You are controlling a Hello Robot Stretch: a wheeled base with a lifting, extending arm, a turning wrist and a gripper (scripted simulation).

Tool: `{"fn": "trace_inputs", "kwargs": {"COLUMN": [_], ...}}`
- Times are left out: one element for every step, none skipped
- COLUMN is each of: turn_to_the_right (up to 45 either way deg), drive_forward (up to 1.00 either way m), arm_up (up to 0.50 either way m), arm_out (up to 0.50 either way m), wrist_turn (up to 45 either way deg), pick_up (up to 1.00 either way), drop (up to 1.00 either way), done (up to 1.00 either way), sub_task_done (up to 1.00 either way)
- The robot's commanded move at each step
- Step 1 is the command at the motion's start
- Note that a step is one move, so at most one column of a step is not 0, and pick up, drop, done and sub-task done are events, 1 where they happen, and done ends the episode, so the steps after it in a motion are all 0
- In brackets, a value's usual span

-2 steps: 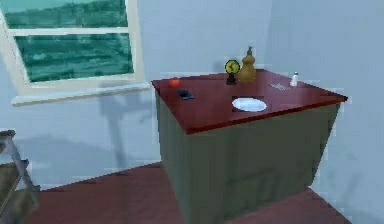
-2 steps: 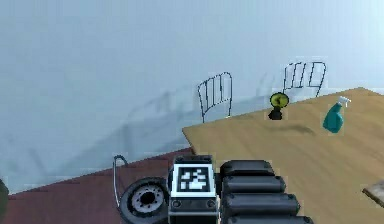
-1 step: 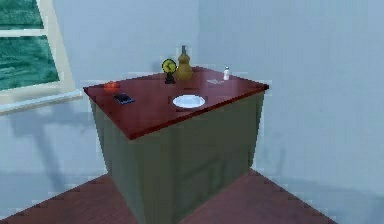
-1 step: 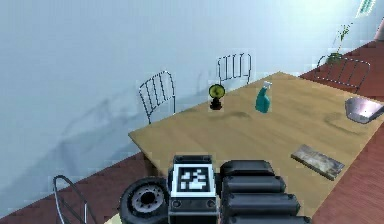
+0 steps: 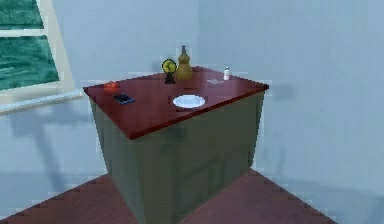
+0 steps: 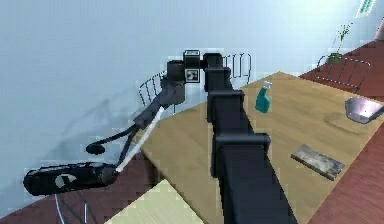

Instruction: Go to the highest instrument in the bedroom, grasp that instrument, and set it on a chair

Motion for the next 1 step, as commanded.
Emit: {"fn": "trace_inputs", "kwargs": {"turn_to_the_right": [0.0], "drive_forward": [0.00], "arm_up": [0.00], "arm_out": [0.00], "wrist_turn": [45.0], "pick_up": [0.00], "drop": [0.00], "done": [0.00], "sub_task_done": [0.00]}}
